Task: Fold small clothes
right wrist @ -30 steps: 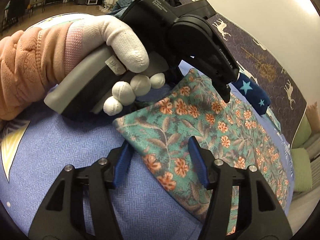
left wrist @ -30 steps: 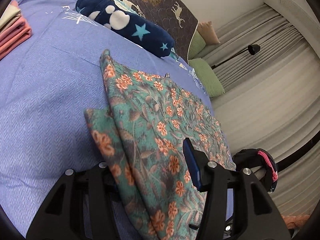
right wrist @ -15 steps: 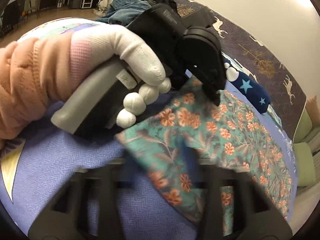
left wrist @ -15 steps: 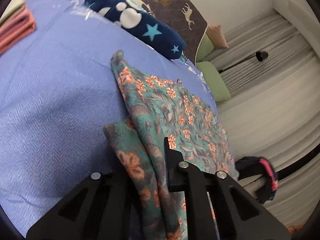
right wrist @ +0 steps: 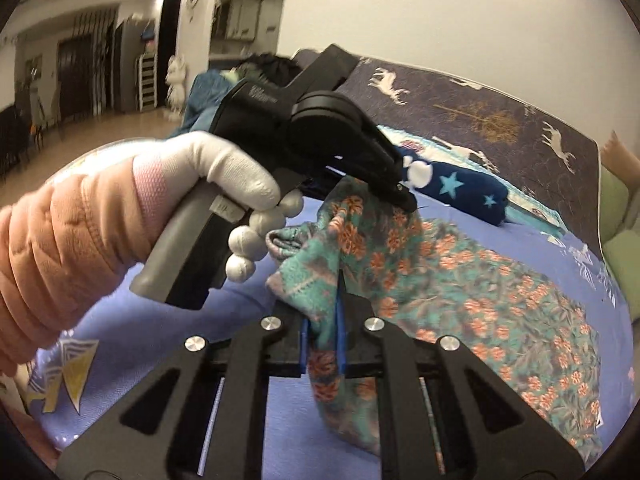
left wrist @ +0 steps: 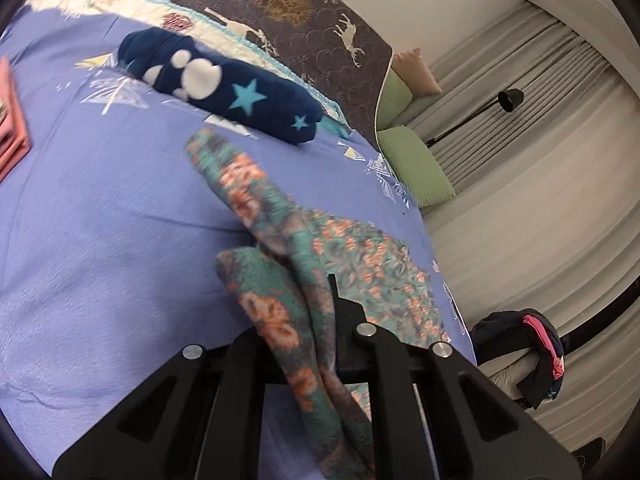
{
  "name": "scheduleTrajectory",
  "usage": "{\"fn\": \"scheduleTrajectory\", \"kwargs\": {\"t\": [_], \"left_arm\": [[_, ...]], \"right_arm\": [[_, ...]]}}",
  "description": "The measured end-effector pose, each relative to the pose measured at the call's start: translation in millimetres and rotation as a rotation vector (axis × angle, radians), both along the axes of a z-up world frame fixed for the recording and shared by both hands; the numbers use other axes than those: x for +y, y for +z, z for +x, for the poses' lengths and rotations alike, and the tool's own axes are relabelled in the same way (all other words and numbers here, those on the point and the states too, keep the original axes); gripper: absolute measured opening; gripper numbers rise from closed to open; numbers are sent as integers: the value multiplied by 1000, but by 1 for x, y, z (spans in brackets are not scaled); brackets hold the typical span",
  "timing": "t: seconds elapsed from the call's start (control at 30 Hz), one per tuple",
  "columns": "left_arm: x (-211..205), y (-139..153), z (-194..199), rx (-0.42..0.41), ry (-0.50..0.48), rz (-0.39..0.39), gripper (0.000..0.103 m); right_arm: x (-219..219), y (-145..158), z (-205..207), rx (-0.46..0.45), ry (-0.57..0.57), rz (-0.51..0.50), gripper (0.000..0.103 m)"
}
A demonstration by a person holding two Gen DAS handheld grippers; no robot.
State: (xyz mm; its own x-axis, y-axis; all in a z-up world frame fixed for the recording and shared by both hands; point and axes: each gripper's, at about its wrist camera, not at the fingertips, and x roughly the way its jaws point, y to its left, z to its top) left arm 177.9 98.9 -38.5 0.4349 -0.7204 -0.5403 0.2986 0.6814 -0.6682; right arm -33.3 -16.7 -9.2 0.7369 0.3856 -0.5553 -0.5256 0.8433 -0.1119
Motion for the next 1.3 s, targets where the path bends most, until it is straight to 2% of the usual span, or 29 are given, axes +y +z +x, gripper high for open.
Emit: {"fn": "scheduleTrajectory", "kwargs": {"t": [0.47, 0.8, 1.0, 1.3], "left_arm": [[-89, 31, 2, 0, -26, 110, 8], [-153, 33, 9, 20, -36, 177, 8], [-203, 36, 13, 13, -81, 223, 8], [-285, 22, 17, 30, -180, 297, 8]], "right_arm": [[-97, 17, 0, 7, -119, 186, 10], [-171, 13, 3, 61, -201, 324, 9], [-217, 8, 1, 72, -275, 389, 9], [-279, -7, -2, 119, -389, 459, 9]]}}
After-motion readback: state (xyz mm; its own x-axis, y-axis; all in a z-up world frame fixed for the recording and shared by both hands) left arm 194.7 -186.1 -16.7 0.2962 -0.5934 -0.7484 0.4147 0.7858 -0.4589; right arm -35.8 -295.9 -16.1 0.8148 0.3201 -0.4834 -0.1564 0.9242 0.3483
